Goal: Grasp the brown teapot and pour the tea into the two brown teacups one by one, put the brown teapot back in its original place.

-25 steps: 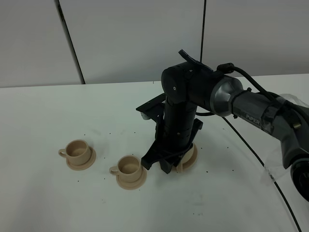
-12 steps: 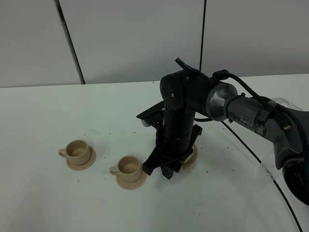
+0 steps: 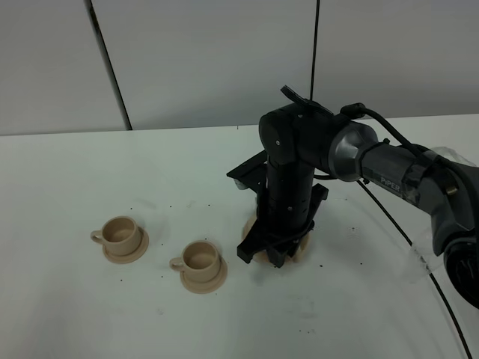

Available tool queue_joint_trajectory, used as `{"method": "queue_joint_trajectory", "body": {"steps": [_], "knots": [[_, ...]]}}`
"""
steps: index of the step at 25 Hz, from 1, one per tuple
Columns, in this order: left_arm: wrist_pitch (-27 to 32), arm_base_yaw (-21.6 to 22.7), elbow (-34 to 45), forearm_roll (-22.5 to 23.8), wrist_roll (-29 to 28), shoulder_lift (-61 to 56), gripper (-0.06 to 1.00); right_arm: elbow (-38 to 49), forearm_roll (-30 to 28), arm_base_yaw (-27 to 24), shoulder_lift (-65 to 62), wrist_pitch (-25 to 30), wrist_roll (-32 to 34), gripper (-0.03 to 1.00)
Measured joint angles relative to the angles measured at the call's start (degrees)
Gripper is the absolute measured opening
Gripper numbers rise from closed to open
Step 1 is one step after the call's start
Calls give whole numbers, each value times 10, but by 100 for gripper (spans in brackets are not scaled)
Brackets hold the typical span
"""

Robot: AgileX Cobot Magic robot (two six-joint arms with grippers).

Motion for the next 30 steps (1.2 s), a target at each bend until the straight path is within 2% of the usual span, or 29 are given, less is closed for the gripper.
{"method": "queue_joint_trajectory", "body": {"steps": [17,30], "knots": [[0,0,0,0,0,0,28,0,-86,-9,0,3,0,24],[0,0,0,0,0,0,28,0,-89,-9,-24,1,25,24]]}}
